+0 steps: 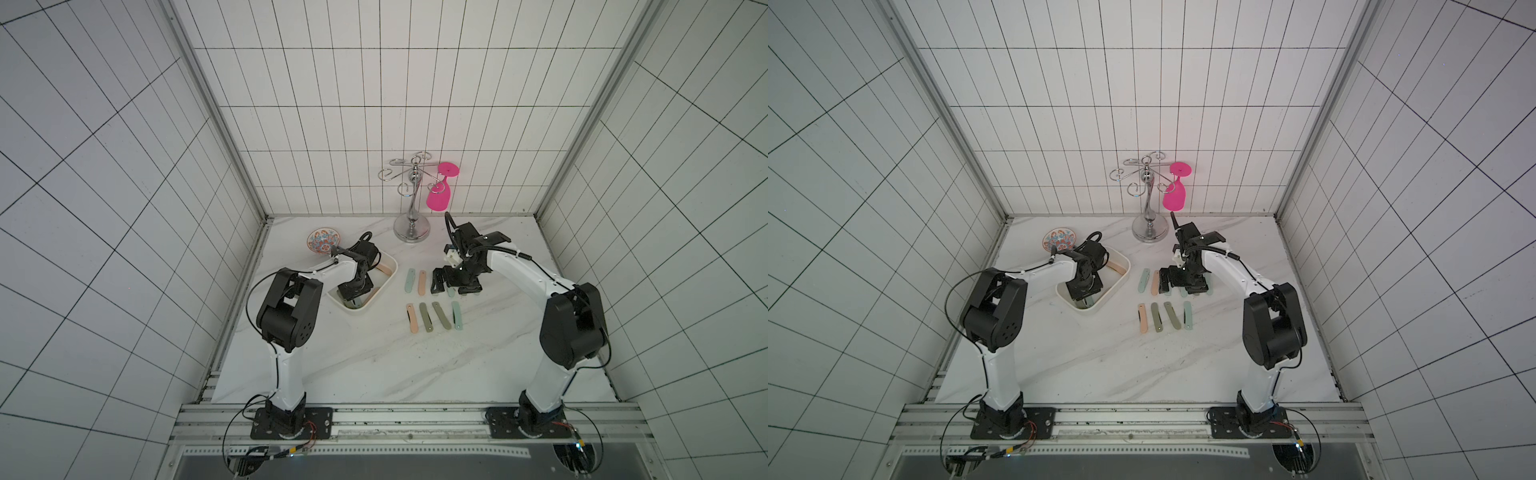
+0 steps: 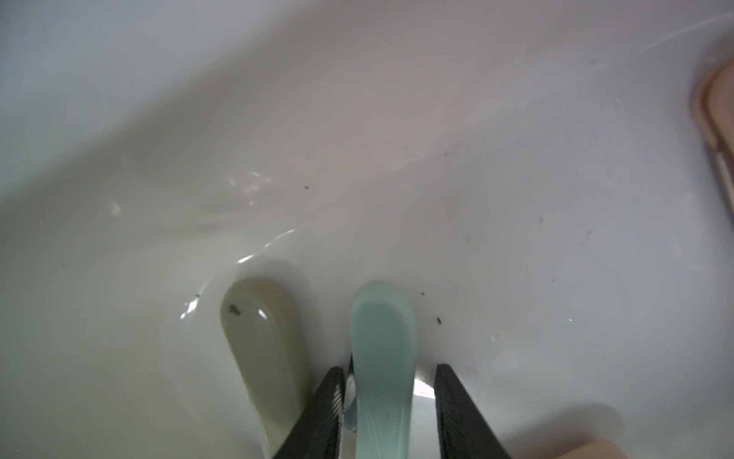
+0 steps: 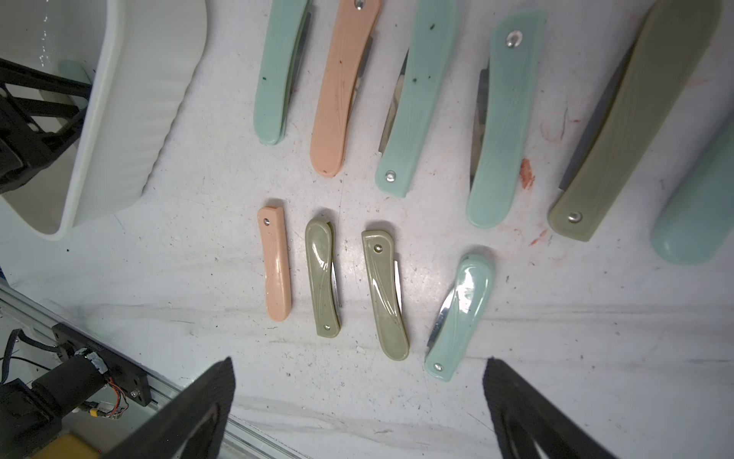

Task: Take the fruit knife out of the storage box
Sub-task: Pick up the fruit knife from the storage box.

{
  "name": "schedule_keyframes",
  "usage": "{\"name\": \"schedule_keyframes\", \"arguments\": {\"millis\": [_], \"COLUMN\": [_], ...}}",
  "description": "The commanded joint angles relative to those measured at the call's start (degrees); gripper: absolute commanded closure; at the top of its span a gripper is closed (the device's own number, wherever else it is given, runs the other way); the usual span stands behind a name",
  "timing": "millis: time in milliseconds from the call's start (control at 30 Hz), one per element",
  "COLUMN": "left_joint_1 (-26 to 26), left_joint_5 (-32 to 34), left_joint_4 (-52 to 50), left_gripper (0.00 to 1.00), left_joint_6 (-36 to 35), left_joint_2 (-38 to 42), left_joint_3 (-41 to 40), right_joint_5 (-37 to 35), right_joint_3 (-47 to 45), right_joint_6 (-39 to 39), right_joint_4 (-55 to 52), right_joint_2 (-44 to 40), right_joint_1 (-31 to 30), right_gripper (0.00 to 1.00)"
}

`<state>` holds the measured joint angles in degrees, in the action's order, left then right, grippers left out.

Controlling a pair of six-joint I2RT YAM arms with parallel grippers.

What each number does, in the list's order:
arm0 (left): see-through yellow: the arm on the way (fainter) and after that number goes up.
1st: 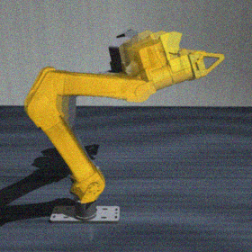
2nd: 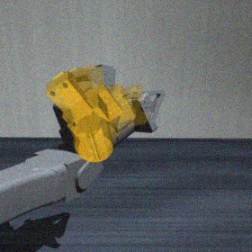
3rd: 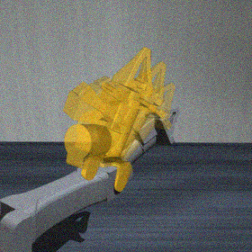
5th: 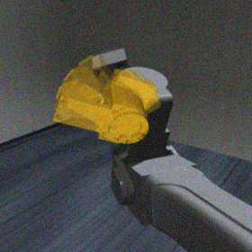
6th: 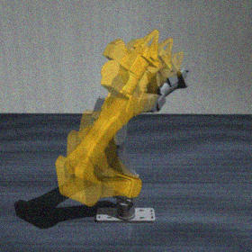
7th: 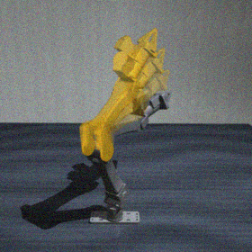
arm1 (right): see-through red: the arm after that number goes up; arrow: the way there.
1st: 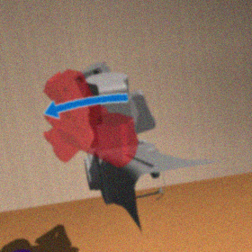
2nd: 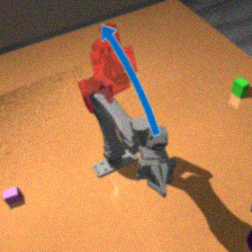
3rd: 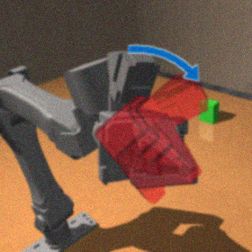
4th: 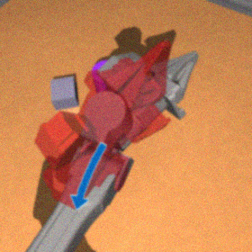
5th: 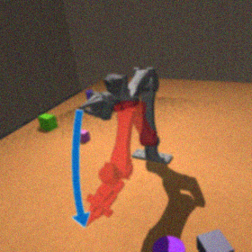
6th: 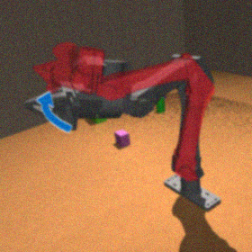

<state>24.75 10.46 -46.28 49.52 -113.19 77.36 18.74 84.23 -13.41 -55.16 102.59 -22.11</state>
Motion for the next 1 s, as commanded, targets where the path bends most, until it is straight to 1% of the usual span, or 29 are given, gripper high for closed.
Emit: {"name": "schedule_keyframes", "arguments": {"millis": [0, 133, 400, 633, 967], "left_joint_1": [-0.06, -0.06, -0.12, -0.06, -0.14], "left_joint_5": [0.6, 0.74, -0.07, 0.64, 1.57], "left_joint_4": [1.9, 2.26, 3.04, 3.05, 2.53], "left_gripper": [0.65, 0.72, 0.83, 0.86, 0.86], "left_joint_6": [-1.0, -2.01, -3.76, -4.78, -6.06], "left_joint_2": [-0.45, -0.47, -0.71, 1.97, 6.28], "left_joint_3": [-0.54, -0.36, -0.14, 0.18, 1.34], "right_joint_5": [0.84, 1.08, 1.55, 2.65, 4.84], "right_joint_3": [2.9, 3.31, 4.26, 5.94, 8.62], "right_joint_6": [0.93, 0.97, 0.93, 1.02, 0.67], "right_joint_4": [-1.63, -1.66, -1.76, -1.99, -1.69], "right_joint_2": [-0.96, -0.62, 0.34, 1.21, 2.95], "right_joint_1": [0.49, 0.4, -0.12, -0.7, -2.18], "right_gripper": [0.01, 0.01, 0.01, 0.02, 0.01]}}
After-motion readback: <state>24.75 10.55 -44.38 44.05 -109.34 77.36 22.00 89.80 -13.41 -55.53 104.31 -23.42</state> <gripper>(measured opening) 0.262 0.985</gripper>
